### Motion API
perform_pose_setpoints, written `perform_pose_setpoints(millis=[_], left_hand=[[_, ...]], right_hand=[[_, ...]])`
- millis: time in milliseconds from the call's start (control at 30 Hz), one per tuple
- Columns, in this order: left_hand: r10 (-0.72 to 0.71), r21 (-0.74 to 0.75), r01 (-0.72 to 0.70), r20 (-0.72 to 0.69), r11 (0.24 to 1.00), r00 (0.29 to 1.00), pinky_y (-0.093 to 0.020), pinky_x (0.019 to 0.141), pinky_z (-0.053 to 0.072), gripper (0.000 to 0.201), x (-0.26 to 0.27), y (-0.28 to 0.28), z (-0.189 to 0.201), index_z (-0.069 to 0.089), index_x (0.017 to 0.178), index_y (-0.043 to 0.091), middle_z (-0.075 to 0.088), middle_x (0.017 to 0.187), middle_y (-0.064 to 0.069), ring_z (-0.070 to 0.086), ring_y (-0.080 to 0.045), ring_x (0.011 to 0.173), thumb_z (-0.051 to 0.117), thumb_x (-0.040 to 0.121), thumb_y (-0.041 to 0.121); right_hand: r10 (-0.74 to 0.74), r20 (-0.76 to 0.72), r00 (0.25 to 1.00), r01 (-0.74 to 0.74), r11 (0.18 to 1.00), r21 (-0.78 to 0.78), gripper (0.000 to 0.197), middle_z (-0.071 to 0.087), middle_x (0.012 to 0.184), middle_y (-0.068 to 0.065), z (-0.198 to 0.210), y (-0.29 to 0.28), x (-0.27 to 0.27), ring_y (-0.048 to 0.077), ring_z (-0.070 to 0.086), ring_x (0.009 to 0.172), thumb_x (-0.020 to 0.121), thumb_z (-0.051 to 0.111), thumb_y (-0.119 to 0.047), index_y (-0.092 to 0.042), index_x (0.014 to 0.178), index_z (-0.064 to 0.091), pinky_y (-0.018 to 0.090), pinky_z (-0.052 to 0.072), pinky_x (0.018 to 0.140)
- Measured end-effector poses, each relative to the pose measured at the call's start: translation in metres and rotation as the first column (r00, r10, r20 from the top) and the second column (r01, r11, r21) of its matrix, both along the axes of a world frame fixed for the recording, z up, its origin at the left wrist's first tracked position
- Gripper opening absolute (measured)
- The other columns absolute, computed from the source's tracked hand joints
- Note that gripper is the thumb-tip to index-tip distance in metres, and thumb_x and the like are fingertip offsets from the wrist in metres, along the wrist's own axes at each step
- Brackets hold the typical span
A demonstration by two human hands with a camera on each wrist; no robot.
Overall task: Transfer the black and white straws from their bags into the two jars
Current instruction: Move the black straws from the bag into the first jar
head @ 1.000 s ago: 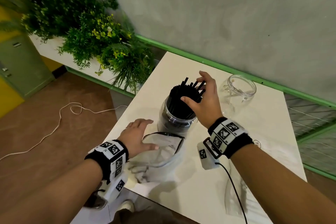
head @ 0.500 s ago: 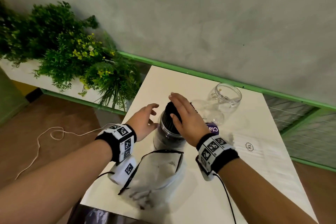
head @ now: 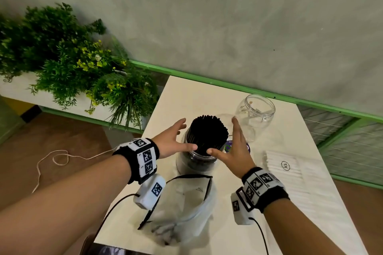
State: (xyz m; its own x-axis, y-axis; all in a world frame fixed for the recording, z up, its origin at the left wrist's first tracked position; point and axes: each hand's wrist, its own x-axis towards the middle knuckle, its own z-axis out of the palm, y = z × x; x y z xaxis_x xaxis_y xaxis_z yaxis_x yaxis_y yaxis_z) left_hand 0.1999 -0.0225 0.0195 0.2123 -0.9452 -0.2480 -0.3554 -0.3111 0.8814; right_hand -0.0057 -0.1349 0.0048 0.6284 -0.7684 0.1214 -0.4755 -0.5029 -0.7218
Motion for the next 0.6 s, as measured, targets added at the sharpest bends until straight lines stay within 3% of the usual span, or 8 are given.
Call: perform_pose_setpoints(millis=[133,233,300,400,500,533,600], left_hand=[[-0.023,0.031,0.023,0.007,0.999,1.0,-0.028,0.111,0.023,0.108,-0.005,-0.017,0.002,0.006,0.151,0.02,0.022,0.156,0.001,0.022,-0.016,0.142,0.079,0.073,0.032],[-0.03,0.039,0.033,-0.061,0.999,0.998,-0.023,0.108,0.026,0.107,-0.009,-0.029,0.003,0.014,0.149,0.02,0.035,0.146,0.002,0.03,-0.017,0.138,0.084,0.068,0.025],[-0.034,0.022,0.037,-0.114,0.999,0.993,-0.028,0.11,0.03,0.11,-0.012,-0.035,0.004,0.023,0.144,0.023,0.044,0.136,0.006,0.038,-0.016,0.133,0.089,0.057,0.031],[-0.002,-0.013,0.001,-0.092,1.0,0.996,-0.029,0.108,0.034,0.118,-0.017,-0.04,0.0,0.028,0.14,0.023,0.048,0.128,0.01,0.042,-0.012,0.125,0.088,0.041,0.043],[0.063,-0.066,-0.069,-0.078,0.995,0.995,-0.015,0.094,0.036,0.105,-0.02,-0.042,-0.001,0.03,0.138,0.021,0.05,0.118,0.013,0.045,-0.01,0.118,0.091,0.053,0.024],[0.085,-0.082,-0.091,-0.08,0.992,0.993,-0.011,0.089,0.036,0.101,-0.02,-0.042,0.001,0.032,0.137,0.02,0.05,0.116,0.013,0.046,-0.009,0.116,0.091,0.055,0.021],[0.122,-0.113,-0.132,-0.094,0.985,0.988,-0.011,0.09,0.037,0.103,-0.02,-0.042,0.007,0.034,0.134,0.021,0.052,0.116,0.012,0.047,-0.006,0.113,0.09,0.048,0.033]], right_hand=[[0.09,-0.094,0.992,-0.068,0.975,0.214,0.14,0.019,0.158,-0.005,-0.013,-0.018,0.006,0.012,0.019,0.144,0.043,0.073,-0.082,-0.03,0.152,0.002,0.042,0.024,0.117],[0.167,-0.007,0.986,-0.155,0.928,0.34,0.128,0.041,0.145,-0.01,-0.013,-0.029,0.015,0.008,0.037,0.135,0.045,0.089,-0.06,-0.033,0.147,0.016,0.042,0.035,0.112],[0.222,0.026,0.975,-0.215,0.899,0.381,0.128,0.044,0.14,-0.01,-0.008,-0.031,0.02,0.008,0.042,0.132,0.046,0.092,-0.046,-0.037,0.146,0.013,0.04,0.038,0.11],[0.244,0.061,0.968,-0.249,0.893,0.375,0.135,0.045,0.138,-0.01,-0.003,-0.029,0.021,0.011,0.045,0.129,0.049,0.093,-0.035,-0.038,0.148,0.002,0.034,0.038,0.109],[0.216,0.139,0.966,-0.252,0.901,0.352,0.128,0.049,0.131,-0.01,0.001,-0.024,0.023,0.011,0.05,0.124,0.055,0.093,-0.023,-0.039,0.147,0.006,0.026,0.041,0.104],[0.206,0.165,0.965,-0.251,0.91,0.33,0.125,0.05,0.13,-0.009,0.0,-0.025,0.025,0.011,0.051,0.122,0.055,0.093,-0.025,-0.04,0.146,0.008,0.027,0.043,0.103],[0.154,0.214,0.965,-0.214,0.933,0.291,0.124,0.051,0.13,-0.003,-0.001,-0.027,0.029,0.012,0.052,0.122,0.049,0.093,-0.04,-0.045,0.143,0.012,0.035,0.044,0.104]])
